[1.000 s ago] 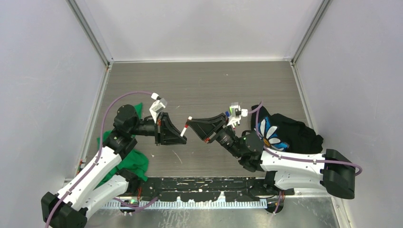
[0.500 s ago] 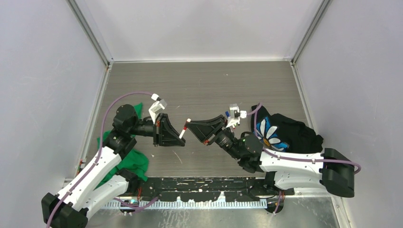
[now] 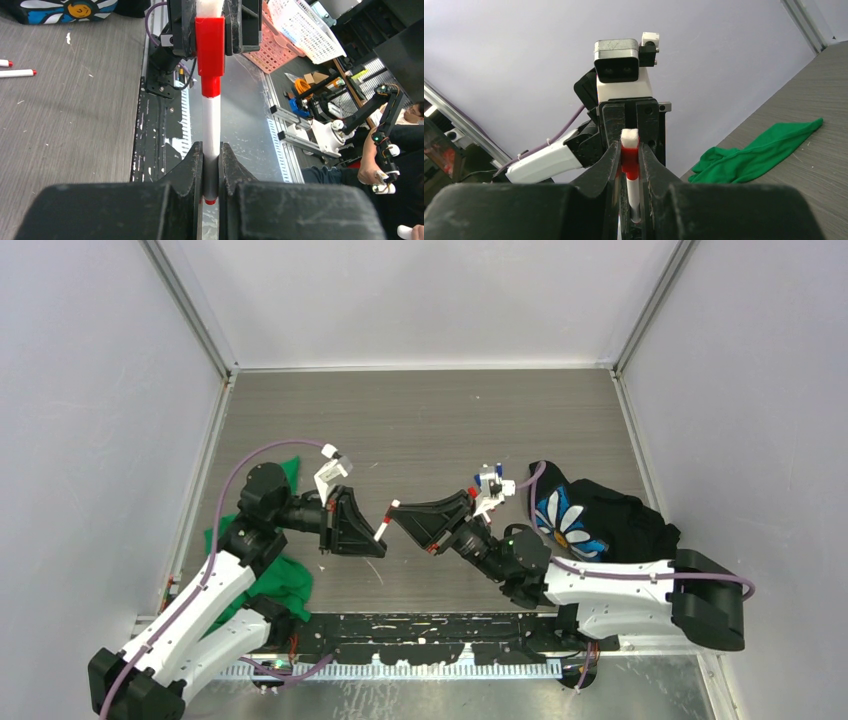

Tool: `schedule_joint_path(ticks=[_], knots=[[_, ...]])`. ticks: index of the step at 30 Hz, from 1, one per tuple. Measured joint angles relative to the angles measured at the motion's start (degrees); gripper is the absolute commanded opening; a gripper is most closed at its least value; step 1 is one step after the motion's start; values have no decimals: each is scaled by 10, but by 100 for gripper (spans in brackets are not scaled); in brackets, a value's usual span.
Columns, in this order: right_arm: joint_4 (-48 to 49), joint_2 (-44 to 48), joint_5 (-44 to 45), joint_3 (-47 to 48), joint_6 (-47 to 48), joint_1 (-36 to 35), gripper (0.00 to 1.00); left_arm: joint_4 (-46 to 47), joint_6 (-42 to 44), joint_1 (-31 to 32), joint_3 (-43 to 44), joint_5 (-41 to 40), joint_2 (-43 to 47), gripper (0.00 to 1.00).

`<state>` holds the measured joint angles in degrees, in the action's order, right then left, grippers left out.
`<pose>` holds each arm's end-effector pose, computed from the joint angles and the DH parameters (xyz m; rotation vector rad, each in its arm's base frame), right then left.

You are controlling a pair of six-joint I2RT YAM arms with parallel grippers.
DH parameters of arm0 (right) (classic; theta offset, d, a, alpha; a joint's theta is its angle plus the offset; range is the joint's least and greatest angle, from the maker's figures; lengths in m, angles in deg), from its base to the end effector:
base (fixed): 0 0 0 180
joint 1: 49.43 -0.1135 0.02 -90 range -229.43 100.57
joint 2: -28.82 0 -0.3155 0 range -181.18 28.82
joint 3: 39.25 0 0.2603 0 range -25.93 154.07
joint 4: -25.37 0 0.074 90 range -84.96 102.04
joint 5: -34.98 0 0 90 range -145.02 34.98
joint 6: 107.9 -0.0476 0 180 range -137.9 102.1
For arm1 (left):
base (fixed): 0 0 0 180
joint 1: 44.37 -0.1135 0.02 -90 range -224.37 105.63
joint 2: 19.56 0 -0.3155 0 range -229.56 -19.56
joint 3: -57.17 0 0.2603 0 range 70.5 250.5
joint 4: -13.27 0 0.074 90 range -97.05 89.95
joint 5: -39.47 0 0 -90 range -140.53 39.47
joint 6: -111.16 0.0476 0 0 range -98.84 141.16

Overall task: Insert the pens into the pen caps
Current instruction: Insert the pen cap onto the pen.

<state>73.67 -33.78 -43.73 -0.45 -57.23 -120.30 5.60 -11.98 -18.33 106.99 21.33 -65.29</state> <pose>0.0818 0.2074 0.3386 -0.1597 1.2946 1.5711 0.1132 -0.1056 0.3524 0.9817 1.6537 -1.7392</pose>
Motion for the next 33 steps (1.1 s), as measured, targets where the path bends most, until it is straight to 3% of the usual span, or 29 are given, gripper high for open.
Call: schedule_joint_path(ticks=[6,12,20,26,30,33], knots=[[38,-34,35,1,-14,-20,1,-12,-2,-11,-3,11,7,0],[20,-49,66,12,-50,-37,1,-84,28,-17,-3,-7,28,0],[-114,-25,103,45,-63,-46,1,-156,58,-18,-3,-42,35,0],[-303,53,166,113,-7,-75,1,-69,42,-10,-3,-24,12,0],[-343,66,205,137,47,-95,1,-31,49,6,2,-27,3,0],[-352,63,225,157,91,-99,1,-61,90,16,24,-49,-5,0]])
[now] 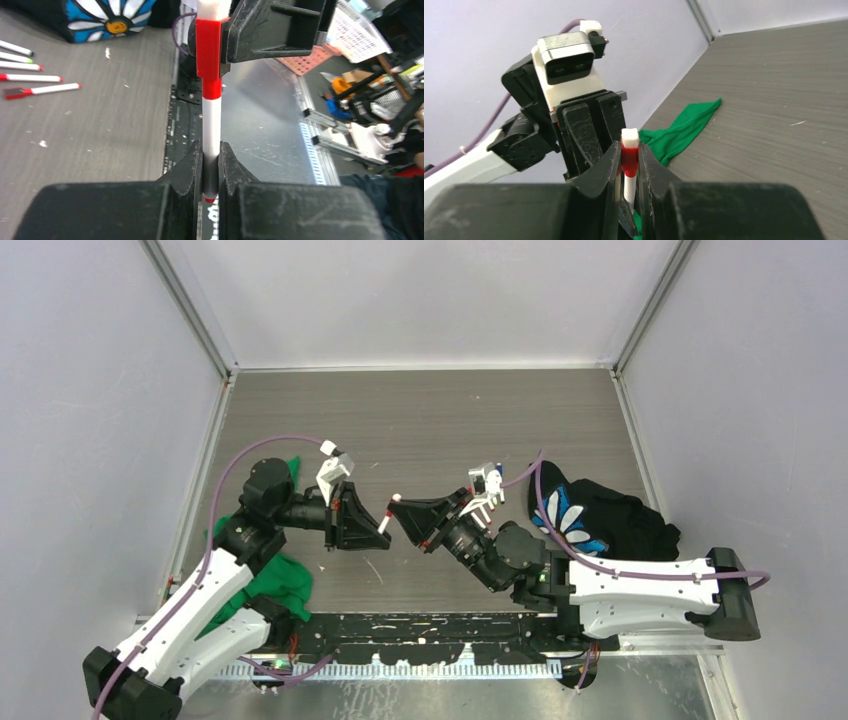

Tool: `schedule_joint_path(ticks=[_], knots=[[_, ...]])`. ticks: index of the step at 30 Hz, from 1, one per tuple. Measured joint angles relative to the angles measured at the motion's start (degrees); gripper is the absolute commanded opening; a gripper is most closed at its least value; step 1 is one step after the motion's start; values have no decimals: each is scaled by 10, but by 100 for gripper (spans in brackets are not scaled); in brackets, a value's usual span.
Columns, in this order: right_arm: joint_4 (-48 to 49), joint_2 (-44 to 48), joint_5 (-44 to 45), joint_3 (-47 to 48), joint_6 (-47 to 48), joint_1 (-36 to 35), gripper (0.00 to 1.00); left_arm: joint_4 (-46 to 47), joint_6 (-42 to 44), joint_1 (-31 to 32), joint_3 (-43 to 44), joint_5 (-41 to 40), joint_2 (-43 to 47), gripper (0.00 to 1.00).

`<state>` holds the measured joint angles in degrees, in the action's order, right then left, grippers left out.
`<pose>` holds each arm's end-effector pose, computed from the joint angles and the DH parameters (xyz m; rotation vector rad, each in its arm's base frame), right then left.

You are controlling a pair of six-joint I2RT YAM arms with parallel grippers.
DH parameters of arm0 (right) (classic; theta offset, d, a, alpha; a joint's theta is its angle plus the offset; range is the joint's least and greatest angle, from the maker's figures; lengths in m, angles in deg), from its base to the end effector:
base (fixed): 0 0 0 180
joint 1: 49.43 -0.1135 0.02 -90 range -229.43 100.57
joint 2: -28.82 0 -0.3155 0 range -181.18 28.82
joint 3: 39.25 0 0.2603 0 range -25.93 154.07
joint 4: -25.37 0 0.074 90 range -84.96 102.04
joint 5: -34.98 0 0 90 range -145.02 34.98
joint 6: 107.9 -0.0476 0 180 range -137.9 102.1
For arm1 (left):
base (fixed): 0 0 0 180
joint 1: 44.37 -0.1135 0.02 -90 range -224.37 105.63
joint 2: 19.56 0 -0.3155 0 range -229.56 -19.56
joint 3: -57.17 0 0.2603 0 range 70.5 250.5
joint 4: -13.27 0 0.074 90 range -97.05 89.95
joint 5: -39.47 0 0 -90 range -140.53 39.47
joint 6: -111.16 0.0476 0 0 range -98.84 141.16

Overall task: Insert the pens into the pen caps
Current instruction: Insert the pen cap onto the pen, then place the pen at the center of the board.

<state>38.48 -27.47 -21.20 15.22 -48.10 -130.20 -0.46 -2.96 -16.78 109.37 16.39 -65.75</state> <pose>0.0609 0.2094 0.3899 -0.1309 1.5124 1.1849 0.1147 -0.1093 0.3560 1.0065 1.6275 -1.6169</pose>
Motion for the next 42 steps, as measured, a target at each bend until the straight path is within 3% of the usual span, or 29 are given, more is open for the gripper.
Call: schedule_joint_path(ticks=[2,4,6,9,11,14,19,22,26,30,35,42], knots=[[-9,-4,7,18,25,-2,1,-31,31,8,19,-21,0,1],[-28,-8,11,40,48,-2,1,-49,58,14,35,-41,2,8],[-43,-12,15,57,66,-2,1,-64,80,18,46,-60,4,34],[-63,-14,2,66,86,-1,1,-85,110,27,59,-96,3,59],[-83,-17,-11,66,93,2,1,-89,119,28,61,-113,3,83],[-111,-25,-22,67,103,9,1,-97,129,28,61,-131,4,97],[-189,-27,-35,85,108,53,1,-109,140,28,61,-157,27,99],[-260,-31,-71,111,106,128,1,-111,146,28,61,-184,63,98],[-348,-68,-137,141,108,258,1,-129,158,26,65,-302,105,98],[-434,-146,-219,146,135,338,1,-177,160,1,93,-465,74,98],[-511,-255,-277,148,198,357,1,-230,160,-24,95,-598,45,98],[-557,-349,-293,178,276,356,1,-242,161,-24,88,-657,79,98]])
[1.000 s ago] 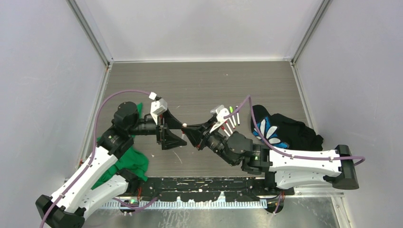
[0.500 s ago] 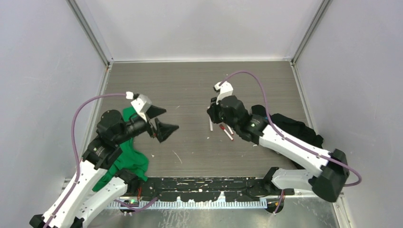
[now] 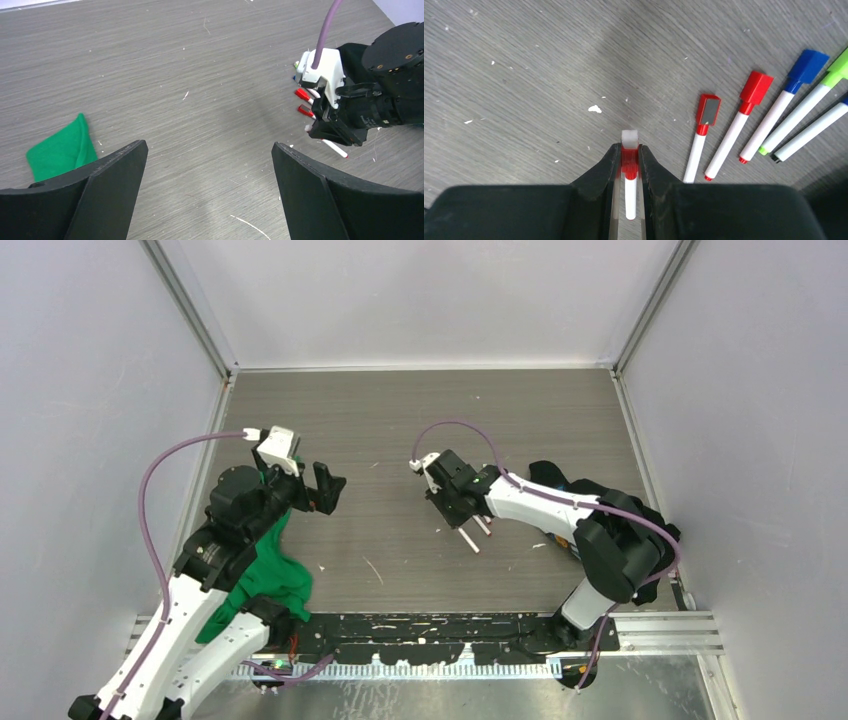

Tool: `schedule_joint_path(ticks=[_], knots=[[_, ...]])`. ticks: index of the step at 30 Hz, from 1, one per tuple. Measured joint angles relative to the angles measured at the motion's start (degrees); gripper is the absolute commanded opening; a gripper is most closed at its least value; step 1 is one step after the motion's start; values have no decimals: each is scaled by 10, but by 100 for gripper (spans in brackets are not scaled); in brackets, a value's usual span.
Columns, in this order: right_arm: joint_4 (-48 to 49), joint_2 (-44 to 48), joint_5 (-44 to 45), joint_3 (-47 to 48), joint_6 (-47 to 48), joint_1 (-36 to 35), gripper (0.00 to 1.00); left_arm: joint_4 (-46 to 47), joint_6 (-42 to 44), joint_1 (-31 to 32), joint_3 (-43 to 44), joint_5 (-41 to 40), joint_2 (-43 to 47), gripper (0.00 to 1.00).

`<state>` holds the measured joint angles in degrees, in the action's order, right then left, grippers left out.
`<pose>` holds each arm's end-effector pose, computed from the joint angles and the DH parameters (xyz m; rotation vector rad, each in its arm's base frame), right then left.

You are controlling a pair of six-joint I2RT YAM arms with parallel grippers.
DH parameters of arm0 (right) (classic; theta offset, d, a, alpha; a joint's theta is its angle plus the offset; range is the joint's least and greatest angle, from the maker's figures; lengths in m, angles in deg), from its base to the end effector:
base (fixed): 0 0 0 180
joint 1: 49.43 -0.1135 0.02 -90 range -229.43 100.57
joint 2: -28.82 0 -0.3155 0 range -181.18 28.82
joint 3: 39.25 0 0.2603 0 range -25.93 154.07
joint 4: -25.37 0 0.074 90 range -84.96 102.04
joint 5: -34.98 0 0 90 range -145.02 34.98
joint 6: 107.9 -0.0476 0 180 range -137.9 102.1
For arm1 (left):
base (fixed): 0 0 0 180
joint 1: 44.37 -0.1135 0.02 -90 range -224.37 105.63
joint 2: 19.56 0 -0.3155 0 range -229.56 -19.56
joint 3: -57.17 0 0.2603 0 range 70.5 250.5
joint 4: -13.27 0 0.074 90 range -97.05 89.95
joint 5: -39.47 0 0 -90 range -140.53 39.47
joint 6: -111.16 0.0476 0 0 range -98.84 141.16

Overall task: Insert the pens into the pen caps
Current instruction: Place the pen at the center of the board.

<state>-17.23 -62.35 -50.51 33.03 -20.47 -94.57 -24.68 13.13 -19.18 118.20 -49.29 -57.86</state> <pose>0.2359 0.2318 0.2379 -0.9372 2.4788 0.1768 0.1170 -0.0562 0.3777 0.2923 1.8344 -0.4251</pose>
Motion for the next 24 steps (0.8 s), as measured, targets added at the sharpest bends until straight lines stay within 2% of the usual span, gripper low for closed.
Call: schedule_joint_path(ticks=[9,11,14,16,19,21,24], knots=[[-36,-57,39,38,65,6,1,-1,0,0,0,-6,-7,98],[-43,-66,47,38,71,10,5,-1,0,0,0,-6,-9,98],[-49,-76,55,38,75,15,21,-1,0,0,0,-8,-9,98],[-50,-76,57,38,75,17,38,-1,0,0,0,-10,-9,98],[-48,-76,59,38,75,19,58,-1,0,0,0,-11,-8,98],[-44,-76,59,38,74,20,65,-1,0,0,0,-13,-8,98],[-38,-75,59,38,73,22,69,-1,1,0,0,-14,-8,98]])
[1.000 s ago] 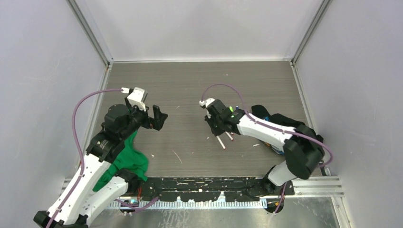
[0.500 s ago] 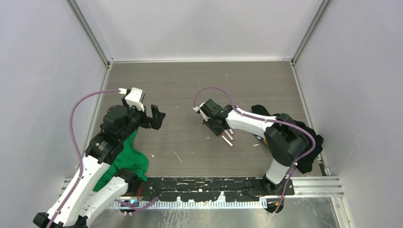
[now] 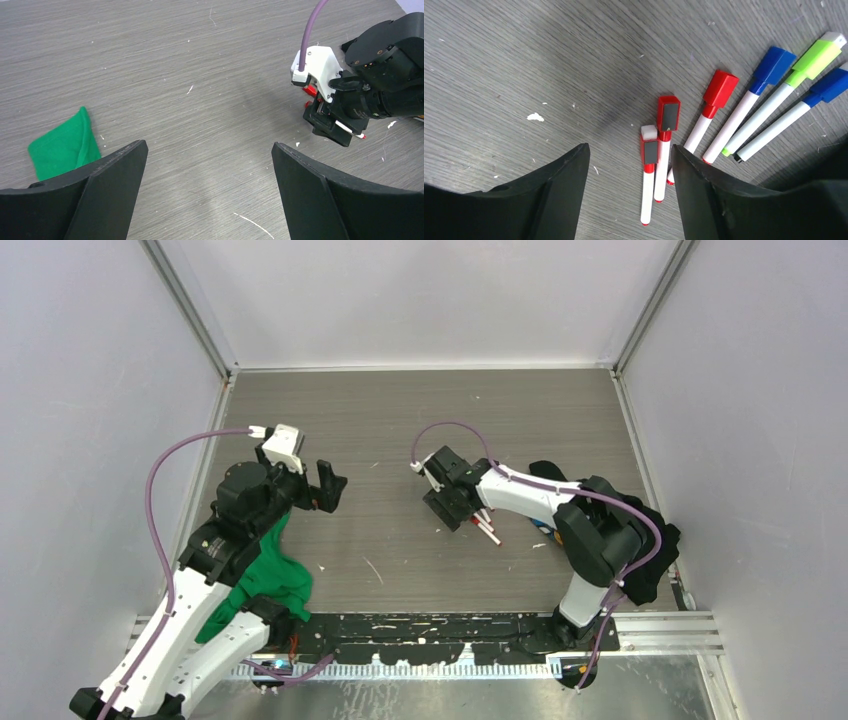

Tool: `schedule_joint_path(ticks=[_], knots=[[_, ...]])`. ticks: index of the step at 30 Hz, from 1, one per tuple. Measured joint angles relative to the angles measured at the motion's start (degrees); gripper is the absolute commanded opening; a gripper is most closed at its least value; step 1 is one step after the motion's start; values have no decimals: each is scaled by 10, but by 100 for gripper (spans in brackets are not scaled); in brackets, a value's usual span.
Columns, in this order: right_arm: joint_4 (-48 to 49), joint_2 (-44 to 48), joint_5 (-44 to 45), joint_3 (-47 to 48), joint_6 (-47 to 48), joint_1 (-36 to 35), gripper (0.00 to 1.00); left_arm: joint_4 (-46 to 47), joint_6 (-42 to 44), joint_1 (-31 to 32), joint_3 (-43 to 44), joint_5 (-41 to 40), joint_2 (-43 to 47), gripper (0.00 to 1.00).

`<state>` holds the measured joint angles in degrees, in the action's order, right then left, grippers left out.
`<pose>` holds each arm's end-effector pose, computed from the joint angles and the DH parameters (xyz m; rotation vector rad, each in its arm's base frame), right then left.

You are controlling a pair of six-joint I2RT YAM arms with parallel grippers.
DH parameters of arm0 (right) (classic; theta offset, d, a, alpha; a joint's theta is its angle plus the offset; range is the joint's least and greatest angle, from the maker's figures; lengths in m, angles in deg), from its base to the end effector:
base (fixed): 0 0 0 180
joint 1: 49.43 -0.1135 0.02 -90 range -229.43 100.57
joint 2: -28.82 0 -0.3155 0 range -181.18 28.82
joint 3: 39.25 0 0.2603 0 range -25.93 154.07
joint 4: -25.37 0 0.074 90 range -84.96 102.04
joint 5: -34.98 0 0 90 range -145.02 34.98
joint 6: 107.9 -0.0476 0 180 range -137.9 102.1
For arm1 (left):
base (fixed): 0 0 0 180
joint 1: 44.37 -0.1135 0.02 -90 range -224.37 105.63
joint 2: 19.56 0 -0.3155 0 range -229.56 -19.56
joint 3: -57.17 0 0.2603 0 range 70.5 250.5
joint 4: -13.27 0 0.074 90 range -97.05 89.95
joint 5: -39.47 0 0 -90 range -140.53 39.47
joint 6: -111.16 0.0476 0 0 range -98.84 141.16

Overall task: Insert the pens into the pen caps
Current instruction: Place the pen at the center of the board, then reset both arms

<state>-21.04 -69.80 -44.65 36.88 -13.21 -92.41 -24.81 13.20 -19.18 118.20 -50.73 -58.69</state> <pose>0.2628 0.2332 0.2131 -1.0629 2.5202 -0.0674 0.1209 -0.0567 0.3758 0.2780 1.8513 -0.3980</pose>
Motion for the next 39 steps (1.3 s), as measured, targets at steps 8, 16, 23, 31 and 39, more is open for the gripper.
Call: schedule_joint_path(ticks=[8,16,23,31,39], knots=[[27,61,-30,0,-22,19,78,-6,-7,-2,5,0,-23,98],[123,166,-75,-43,-104,152,81,62,-80,-69,-11,10,-138,98],[252,243,-81,-171,-172,326,81,226,-126,-283,-96,87,-252,98],[558,410,-13,-413,-165,385,82,488,-126,-377,-285,57,-250,98],[763,380,14,-539,-83,385,81,590,-100,-344,-299,30,-320,98]])
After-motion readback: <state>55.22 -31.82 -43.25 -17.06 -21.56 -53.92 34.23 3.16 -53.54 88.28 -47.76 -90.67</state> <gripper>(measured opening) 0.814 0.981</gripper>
